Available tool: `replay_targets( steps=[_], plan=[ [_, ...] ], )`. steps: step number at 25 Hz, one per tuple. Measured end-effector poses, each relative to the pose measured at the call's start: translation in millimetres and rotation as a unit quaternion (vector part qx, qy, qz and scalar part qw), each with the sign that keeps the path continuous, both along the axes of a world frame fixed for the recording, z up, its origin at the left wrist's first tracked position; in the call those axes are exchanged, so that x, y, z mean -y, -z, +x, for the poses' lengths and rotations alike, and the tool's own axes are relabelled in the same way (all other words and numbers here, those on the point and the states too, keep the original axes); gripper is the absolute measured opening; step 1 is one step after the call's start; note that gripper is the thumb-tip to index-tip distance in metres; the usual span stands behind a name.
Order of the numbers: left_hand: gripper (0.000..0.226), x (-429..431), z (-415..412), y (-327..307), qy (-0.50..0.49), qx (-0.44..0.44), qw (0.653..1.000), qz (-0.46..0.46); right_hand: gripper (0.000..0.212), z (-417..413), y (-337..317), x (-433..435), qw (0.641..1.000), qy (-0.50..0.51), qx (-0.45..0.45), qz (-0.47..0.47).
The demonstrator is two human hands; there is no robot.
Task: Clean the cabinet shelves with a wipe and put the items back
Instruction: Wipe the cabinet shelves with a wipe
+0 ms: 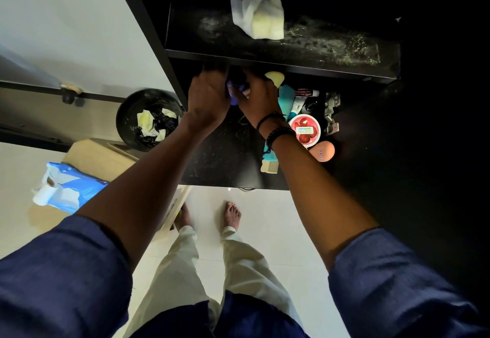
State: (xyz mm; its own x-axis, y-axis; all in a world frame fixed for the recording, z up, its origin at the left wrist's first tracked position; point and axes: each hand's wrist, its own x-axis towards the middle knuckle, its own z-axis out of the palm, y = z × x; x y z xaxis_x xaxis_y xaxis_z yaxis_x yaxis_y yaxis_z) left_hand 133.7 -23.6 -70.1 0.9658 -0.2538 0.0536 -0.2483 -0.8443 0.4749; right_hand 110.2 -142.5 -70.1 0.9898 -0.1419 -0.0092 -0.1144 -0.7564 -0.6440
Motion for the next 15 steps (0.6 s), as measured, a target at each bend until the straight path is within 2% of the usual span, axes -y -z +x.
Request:
replay_targets(
  steps=[2,4,6,10,15],
  plan=[
    [0.029,9,-9,-10,0.009,0.042,0.999,0.020,0.035,-11,0,15,0.999,0.037,0.010,0.003],
    [0.033,20,-22,-22,0.036,0.070,0.997,-0.016,0.034,-23,2,31,0.997,0.075,-0.007,-0.013],
    [0.038,28,-31,-25,0.048,0.042,0.997,-0.052,0.030,-33,3,44,0.994,0.106,-0.033,-0.021],
    [0.047,42,-34,-13,0.064,-0.007,0.996,-0.066,0.026,-37,0,58,0.988,0.145,-0.051,-0.027],
    [0.043,51,-29,-2,0.068,0.003,0.993,-0.099,0.029,-30,-3,62,0.989,0.134,-0.044,-0.054]
  ],
)
